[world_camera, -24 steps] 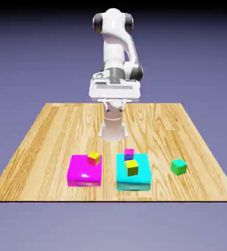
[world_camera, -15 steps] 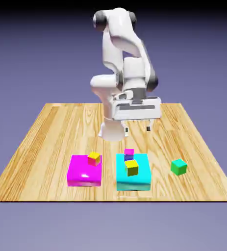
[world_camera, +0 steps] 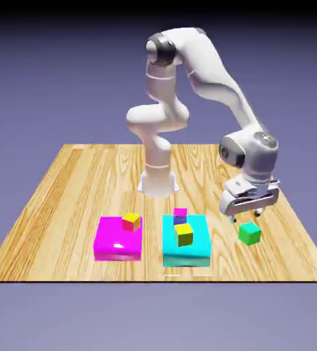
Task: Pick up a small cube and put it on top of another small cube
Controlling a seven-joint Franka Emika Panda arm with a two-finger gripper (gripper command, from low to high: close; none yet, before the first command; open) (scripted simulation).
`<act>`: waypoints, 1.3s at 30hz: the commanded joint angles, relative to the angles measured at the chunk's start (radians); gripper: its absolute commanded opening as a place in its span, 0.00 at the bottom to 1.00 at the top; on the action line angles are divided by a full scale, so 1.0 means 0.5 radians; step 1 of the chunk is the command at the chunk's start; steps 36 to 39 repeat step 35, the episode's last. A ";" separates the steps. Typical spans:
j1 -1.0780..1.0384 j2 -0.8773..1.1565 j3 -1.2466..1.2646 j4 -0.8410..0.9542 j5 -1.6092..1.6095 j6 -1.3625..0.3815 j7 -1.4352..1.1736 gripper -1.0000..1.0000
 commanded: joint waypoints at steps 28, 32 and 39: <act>-0.604 -0.281 -0.428 0.048 0.210 -0.421 -0.381 0.00; -0.609 -0.348 -0.425 0.156 0.222 -0.595 -0.389 1.00; -0.614 -0.416 -0.423 0.264 0.233 -0.770 -0.397 1.00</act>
